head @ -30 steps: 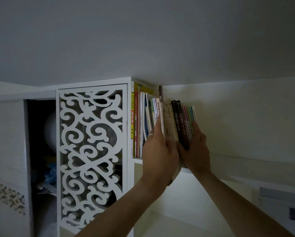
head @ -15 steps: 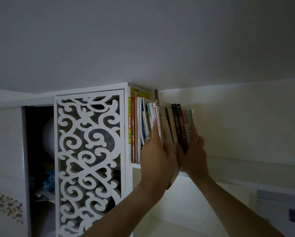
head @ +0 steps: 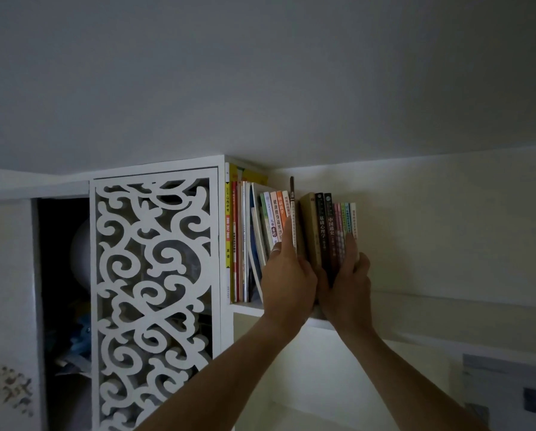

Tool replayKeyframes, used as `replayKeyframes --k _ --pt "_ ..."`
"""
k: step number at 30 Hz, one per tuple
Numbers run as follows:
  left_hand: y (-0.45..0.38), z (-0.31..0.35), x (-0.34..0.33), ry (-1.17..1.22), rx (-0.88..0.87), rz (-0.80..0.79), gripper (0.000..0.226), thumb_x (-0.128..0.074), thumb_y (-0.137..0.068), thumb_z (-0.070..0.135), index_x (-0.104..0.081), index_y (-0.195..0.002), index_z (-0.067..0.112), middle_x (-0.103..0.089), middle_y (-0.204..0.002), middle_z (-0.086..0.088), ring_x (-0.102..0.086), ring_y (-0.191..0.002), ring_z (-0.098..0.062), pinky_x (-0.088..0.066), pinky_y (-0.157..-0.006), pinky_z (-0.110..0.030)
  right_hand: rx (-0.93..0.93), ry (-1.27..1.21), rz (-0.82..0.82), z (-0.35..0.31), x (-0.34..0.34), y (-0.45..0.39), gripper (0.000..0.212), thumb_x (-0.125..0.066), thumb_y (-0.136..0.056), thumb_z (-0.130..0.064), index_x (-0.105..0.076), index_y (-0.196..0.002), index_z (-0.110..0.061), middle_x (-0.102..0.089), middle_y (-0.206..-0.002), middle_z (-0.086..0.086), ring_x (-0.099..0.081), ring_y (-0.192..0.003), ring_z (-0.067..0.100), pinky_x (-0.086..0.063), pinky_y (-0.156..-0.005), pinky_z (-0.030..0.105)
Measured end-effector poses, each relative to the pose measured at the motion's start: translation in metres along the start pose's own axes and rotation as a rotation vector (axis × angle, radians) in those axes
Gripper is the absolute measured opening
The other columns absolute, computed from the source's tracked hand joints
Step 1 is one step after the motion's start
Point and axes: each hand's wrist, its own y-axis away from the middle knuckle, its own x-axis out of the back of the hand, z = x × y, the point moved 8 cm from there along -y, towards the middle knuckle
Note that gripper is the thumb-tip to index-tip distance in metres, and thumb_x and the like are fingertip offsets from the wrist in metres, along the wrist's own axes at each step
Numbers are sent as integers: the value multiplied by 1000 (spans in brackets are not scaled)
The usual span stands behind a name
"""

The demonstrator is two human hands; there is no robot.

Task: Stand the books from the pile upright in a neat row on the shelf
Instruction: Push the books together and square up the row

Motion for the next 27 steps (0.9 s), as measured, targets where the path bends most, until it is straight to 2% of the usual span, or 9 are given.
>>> replayKeyframes --k 4,7,9,12,16,18,20,23,27 --pt "-6 -2 -14 -30 -15 -14 61 -47 -108 23 -22 -163 31 -60 -136 -5 -66 -108 -16 -61 -93 -39 19 22 2 2 -2 1 95 -69 -91 -52 -8 -160 -27 -37 -145 18 -60 -117 38 -62 -82 52" --pt "-9 -5 -21 -42 -23 8 61 -50 -106 19 -27 -162 28 -43 -154 -6 -62 -111 -12 -59 -92 -32 21 40 23 1 0 2 96 -69 -91 -53 -7 -160 -29 -36 -147 18 -58 -121 37 -62 -84 51" --pt "-11 -9 -24 -44 -17 32 61 -54 -105 18 -31 -161 26 -41 -156 -7 -61 -110 -11 -56 -89 -28 -1 53 52 1 2 1 96 -69 -91 -54 -6 -160 -30 -36 -147 18 -58 -121 37 -61 -85 51" --pt "-12 -12 -25 -22 -21 53 58 -53 -105 17 -34 -160 23 -41 -156 -7 -63 -113 -16 -58 -93 -33 -57 151 71 2 3 2 104 -71 -86 -62 -3 -159 -30 -34 -150 21 -56 -122 41 -60 -85 54" --pt "-13 -13 -25 -4 -83 78 56 -55 -105 17 -37 -158 22 -45 -151 -7 -63 -109 -13 -57 -89 -27 -137 314 12 4 -3 2 120 -70 -76 -71 6 -159 -32 -17 -159 25 -46 -130 50 -53 -93 63" --pt "-14 -16 -25 -1 -84 84 54 -56 -106 20 -38 -157 23 -46 -150 -6 -63 -110 -13 -58 -90 -27 -150 320 -13 4 -3 0 122 -74 -76 -67 9 -158 -35 -22 -154 25 -53 -118 48 -57 -85 56" --pt "-13 -19 -26 -3 -75 78 53 -56 -107 24 -38 -157 23 -47 -150 -6 -65 -112 -16 -61 -91 -33 -159 299 -34 5 -1 -2 123 -78 -75 -62 10 -156 -38 -31 -142 21 -56 -107 42 -58 -78 50" --pt "-7 -20 -27 -8 -69 66 53 -53 -107 27 -37 -158 23 -47 -150 -8 -65 -113 -20 -61 -92 -38 -157 316 -14 8 9 -6 124 -83 -75 -55 12 -153 -40 -35 -129 19 -54 -101 41 -57 -76 51" --pt "-1 -18 -28 -24 -75 83 56 -54 -107 26 -35 -159 22 -46 -153 -11 -67 -111 -23 -62 -87 -35 -192 324 53 15 22 -6 123 -85 -73 -50 9 -152 -41 -36 -129 22 -52 -103 44 -55 -80 54"
